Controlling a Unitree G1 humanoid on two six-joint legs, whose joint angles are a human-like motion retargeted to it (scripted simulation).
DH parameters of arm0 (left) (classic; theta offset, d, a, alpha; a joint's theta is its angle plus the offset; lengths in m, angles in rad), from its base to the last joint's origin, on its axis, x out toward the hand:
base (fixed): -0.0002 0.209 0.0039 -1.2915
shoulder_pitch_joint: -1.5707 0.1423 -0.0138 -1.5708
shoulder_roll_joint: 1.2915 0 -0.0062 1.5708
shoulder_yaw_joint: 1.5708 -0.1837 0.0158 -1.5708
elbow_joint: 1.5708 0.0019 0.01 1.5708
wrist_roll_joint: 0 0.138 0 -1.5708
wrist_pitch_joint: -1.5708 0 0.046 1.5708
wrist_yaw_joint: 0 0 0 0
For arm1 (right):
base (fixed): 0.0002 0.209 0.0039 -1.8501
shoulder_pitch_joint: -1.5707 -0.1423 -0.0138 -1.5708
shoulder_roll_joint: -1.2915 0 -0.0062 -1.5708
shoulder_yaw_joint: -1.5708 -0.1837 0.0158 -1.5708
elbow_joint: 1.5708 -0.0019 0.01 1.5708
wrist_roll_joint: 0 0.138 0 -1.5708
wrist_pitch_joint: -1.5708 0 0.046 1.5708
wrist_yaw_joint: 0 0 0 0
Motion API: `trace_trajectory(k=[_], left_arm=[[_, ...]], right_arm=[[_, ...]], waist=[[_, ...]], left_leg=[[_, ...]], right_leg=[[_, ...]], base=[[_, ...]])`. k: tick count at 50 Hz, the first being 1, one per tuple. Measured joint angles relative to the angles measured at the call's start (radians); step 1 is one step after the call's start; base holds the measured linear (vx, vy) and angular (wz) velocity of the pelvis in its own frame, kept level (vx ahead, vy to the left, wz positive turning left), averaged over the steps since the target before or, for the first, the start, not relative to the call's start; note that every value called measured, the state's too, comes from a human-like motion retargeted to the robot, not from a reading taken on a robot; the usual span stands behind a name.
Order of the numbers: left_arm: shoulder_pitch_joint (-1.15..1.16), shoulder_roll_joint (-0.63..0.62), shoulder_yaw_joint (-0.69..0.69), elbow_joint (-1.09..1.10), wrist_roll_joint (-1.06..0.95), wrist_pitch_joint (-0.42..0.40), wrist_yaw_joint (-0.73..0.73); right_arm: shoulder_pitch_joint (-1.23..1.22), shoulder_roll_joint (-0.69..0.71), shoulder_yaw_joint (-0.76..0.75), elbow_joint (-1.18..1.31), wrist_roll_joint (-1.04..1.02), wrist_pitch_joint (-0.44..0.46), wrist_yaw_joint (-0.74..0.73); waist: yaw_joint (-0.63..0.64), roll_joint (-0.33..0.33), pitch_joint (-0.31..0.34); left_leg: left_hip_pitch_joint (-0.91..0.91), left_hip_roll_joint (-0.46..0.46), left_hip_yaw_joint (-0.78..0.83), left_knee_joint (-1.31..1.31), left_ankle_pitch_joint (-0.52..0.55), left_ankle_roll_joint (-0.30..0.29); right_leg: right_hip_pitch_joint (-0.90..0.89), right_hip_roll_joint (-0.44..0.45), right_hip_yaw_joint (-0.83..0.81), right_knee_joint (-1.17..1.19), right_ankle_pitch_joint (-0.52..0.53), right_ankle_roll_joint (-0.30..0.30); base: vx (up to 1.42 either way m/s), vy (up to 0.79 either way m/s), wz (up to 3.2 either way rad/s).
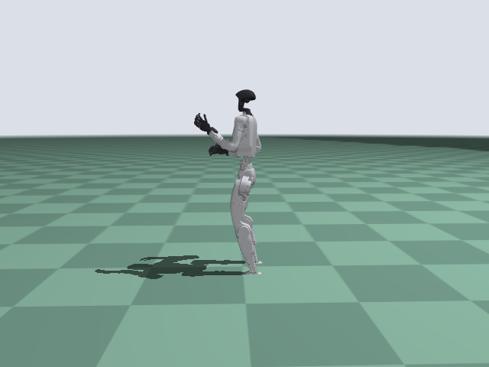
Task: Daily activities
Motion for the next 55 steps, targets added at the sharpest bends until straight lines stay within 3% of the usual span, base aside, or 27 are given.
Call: trace_trajectory(k=[18,40,55], left_arm=[[-0.030,-0.045,0.034,0.002,0.010,-0.004,0.070],[-0.073,-0.023,0.075,0.026,0.163,-0.006,0.170],[-0.103,-0.008,0.088,0.013,0.230,-0.007,0.162]], right_arm=[[0.003,0.000,0.007,0.040,0.032,0.004,0.038],[-0.043,-0.003,0.050,0.081,0.045,-0.025,0.043],[-0.042,0.016,0.041,0.098,0.045,-0.036,0.037]], waist=[[0.013,-0.024,-0.052],[0.007,-0.030,-0.060],[-0.015,-0.010,-0.067]], left_leg=[[-0.089,0.013,0.003,0.109,-0.054,0.009],[-0.118,0.038,0.007,0.175,-0.085,0.007],[-0.125,0.056,0.016,0.181,-0.093,-0.001]], right_leg=[[-0.060,0.008,0.003,0.033,-0.016,0.001],[-0.059,0.033,0.022,0.014,-0.005,0.003],[-0.050,0.050,0.033,-0.028,0.018,0.008]], base=[[0.00,0.00,0.00],[0.00,0.00,0.00],[0.00,0.00,0.00]])
